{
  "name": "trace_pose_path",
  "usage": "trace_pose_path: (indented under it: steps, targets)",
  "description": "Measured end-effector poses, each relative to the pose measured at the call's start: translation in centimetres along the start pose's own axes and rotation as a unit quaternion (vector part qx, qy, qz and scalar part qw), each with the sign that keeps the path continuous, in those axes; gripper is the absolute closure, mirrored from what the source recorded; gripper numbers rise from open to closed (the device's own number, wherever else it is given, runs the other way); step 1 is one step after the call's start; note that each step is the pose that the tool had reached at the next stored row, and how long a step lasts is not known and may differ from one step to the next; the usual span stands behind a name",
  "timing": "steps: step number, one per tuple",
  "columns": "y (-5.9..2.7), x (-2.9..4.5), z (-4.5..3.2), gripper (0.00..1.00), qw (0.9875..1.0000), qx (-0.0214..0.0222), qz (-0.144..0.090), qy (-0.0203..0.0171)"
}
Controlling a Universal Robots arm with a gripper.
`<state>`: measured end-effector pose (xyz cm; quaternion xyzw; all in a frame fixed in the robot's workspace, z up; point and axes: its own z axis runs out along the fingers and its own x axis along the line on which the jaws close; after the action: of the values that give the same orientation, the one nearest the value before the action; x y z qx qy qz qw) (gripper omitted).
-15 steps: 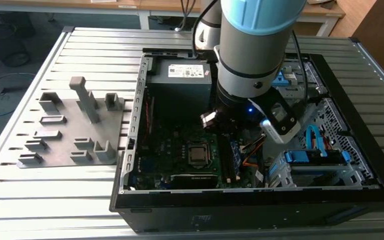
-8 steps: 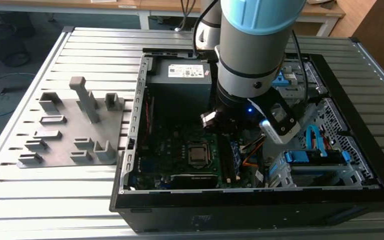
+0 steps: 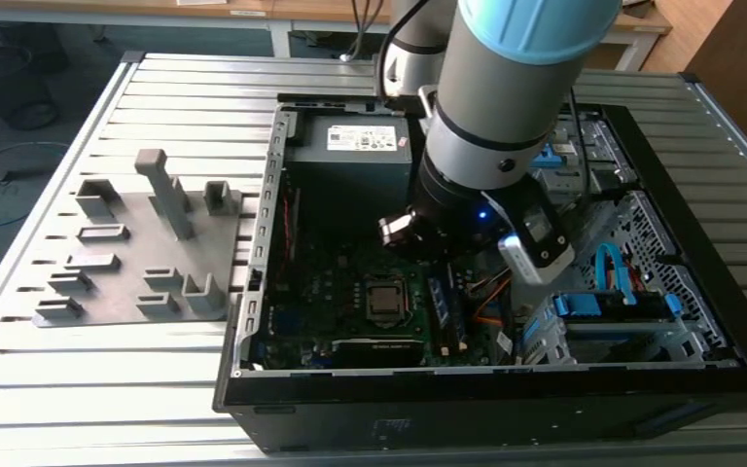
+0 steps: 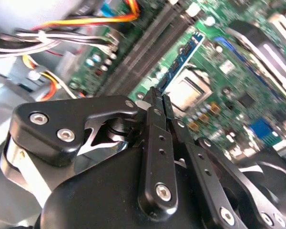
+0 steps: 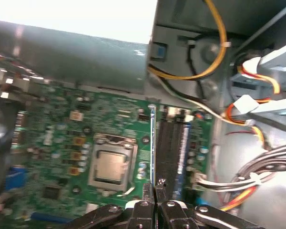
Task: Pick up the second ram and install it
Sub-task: 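Insert the second ram into the second slot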
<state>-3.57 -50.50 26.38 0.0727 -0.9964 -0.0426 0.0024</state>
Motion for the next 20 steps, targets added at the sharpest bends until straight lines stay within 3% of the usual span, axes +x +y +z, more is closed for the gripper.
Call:
trace_pose_path:
  steps: [2, 3, 14, 20]
  targets:
    - [0.00, 0.00, 0.00, 0.87, 0.9999, -0.0020, 0.002, 0.0168]
    - [0.00, 0.00, -0.01, 0.87, 0.9998, -0.0021, 0.002, 0.0197]
    - [0.00, -0.01, 0.01, 0.87, 0.9998, -0.0022, 0.006, 0.0195]
    - [0.00, -0.01, 0.03, 0.87, 0.9988, -0.0028, 0.046, 0.0161]
